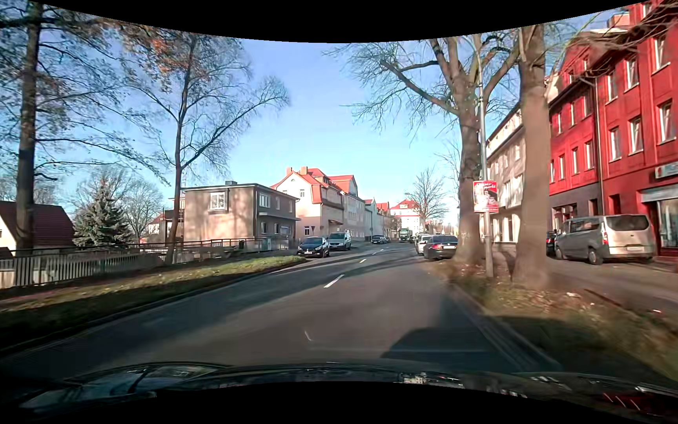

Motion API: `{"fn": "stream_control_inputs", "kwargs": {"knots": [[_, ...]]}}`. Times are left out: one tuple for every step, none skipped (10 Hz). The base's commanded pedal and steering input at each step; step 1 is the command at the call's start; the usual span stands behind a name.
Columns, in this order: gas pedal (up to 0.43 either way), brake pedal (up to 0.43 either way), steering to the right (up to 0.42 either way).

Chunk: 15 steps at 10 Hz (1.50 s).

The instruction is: Follow the waypoints while adhering to traffic rules and regulations

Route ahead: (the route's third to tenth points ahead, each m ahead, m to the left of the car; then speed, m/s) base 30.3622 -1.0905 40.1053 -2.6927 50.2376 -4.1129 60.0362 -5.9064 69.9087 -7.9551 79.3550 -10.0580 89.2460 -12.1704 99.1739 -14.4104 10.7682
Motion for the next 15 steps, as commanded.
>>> {"fn": "stream_control_inputs", "kwargs": {"knots": [[0.138, 0.000, 0.033], [0.138, 0.000, 0.034], [0.138, 0.000, 0.034], [0.138, 0.000, 0.034], [0.138, 0.000, 0.034], [0.138, 0.000, 0.034], [0.138, 0.000, 0.034], [0.150, 0.000, 0.032], [0.150, 0.000, 0.030], [0.157, 0.000, 0.027], [0.157, 0.000, 0.026], [0.157, 0.000, 0.024], [0.157, 0.000, 0.022], [0.157, 0.000, 0.019], [0.157, 0.000, 0.017]]}}
